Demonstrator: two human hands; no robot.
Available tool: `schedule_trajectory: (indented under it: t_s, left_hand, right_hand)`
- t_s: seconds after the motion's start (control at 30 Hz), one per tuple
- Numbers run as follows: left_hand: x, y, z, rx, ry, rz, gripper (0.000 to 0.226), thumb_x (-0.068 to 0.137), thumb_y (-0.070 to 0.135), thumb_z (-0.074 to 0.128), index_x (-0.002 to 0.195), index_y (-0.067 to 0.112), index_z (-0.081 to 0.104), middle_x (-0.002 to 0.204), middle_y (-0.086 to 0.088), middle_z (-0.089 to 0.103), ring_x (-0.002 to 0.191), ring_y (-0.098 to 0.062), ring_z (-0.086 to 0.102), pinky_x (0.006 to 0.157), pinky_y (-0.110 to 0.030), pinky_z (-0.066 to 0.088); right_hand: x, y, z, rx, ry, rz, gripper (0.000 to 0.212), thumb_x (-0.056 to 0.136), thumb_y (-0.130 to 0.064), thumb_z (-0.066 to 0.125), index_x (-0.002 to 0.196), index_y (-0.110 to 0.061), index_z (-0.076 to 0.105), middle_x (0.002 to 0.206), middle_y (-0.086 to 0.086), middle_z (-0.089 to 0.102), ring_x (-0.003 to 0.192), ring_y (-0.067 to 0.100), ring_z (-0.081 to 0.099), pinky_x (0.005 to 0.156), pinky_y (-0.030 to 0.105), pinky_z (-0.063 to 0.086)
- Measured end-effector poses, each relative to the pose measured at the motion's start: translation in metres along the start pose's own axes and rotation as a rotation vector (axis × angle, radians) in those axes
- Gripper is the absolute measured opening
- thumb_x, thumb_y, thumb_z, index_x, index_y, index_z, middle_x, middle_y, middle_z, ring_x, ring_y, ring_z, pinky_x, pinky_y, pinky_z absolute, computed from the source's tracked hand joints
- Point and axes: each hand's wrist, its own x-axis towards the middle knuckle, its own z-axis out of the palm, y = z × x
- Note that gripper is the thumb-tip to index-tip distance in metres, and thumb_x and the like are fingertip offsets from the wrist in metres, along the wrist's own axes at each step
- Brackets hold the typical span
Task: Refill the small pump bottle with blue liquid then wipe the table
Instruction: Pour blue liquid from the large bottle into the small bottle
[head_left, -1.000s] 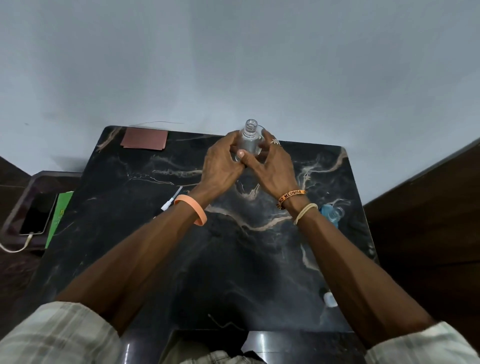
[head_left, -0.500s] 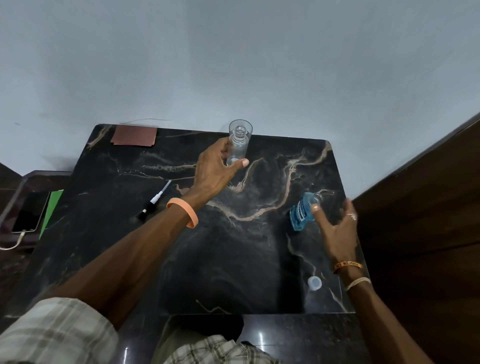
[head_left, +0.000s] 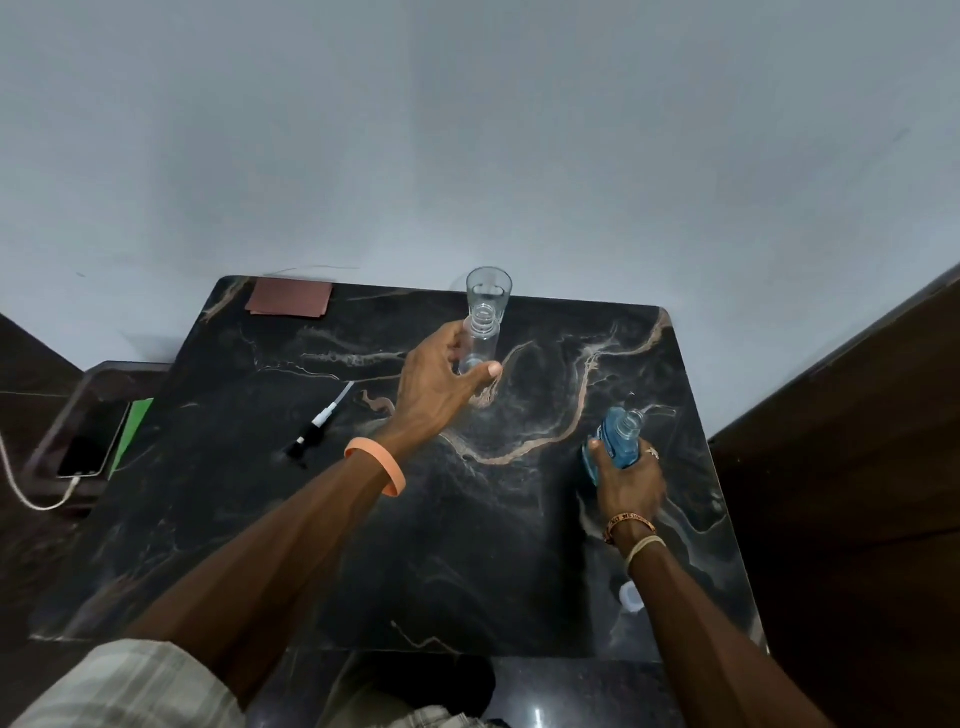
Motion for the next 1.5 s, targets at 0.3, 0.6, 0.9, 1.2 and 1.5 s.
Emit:
schedule_trajectory:
  t_s: [0.3, 0.6, 0.9, 1.2, 1.5]
  left_hand:
    - [0.02, 0.015, -0.025, -0.046, 0.061, -0.021, 0.053, 0.075, 0.04, 0.084, 0.12, 0.031, 0.059, 0.122, 0.004, 0.067, 0.095, -0.002, 0.062, 0.07, -0.007, 0.043]
    - [0.039, 0.051, -0.047, -0.074, 0.132, -0.031, 0.076, 0.063, 0.055, 0.087, 0.127, 0.026, 0.059, 0.118, 0.004, 0.071, 0.08, 0.011, 0.059, 0.055, 0.004, 0.04]
    - [0.037, 0.076, -0.069, -0.132, 0.171, 0.018, 0.067, 0.067, 0.049, 0.087, 0.125, 0.026, 0.061, 0.124, 0.007, 0.068, 0.099, -0.009, 0.067, 0.062, -0.003, 0.047]
    - [0.033, 0.092, -0.079, -0.166, 0.182, 0.052, 0.068, 0.066, 0.052, 0.087, 0.126, 0.028, 0.062, 0.119, 0.012, 0.07, 0.091, 0.001, 0.067, 0.067, -0.004, 0.05]
    - [0.033, 0.094, -0.075, -0.184, 0.174, 0.051, 0.072, 0.067, 0.051, 0.087, 0.129, 0.026, 0.062, 0.122, 0.008, 0.07, 0.099, -0.008, 0.069, 0.08, -0.019, 0.056]
  right_hand:
    - [0.009, -0.09, -0.003, 0.038, -0.116, -0.311, 0.05, 0.082, -0.032, 0.078, 0.126, -0.015, 0.063, 0.104, 0.001, 0.069, 0.089, 0.013, 0.068, 0.064, 0.012, 0.053]
    - [0.009, -0.262, -0.025, -0.299, 0.003, -0.889, 0.052, 0.08, -0.051, 0.07, 0.128, -0.03, 0.065, 0.097, 0.003, 0.076, 0.079, 0.023, 0.07, 0.075, 0.033, 0.058]
    - [0.01, -0.297, -0.026, -0.392, 0.111, -1.097, 0.052, 0.078, -0.043, 0.075, 0.127, -0.025, 0.067, 0.094, 0.007, 0.077, 0.073, 0.03, 0.069, 0.065, 0.033, 0.053]
    - [0.01, -0.297, -0.031, -0.451, 0.199, -1.19, 0.05, 0.073, -0.033, 0.081, 0.12, -0.019, 0.071, 0.085, 0.011, 0.076, 0.065, 0.035, 0.068, 0.058, 0.032, 0.05]
    - [0.011, -0.296, -0.039, -0.487, 0.24, -1.239, 0.049, 0.073, -0.028, 0.083, 0.12, -0.018, 0.071, 0.089, 0.012, 0.076, 0.068, 0.036, 0.069, 0.059, 0.034, 0.052]
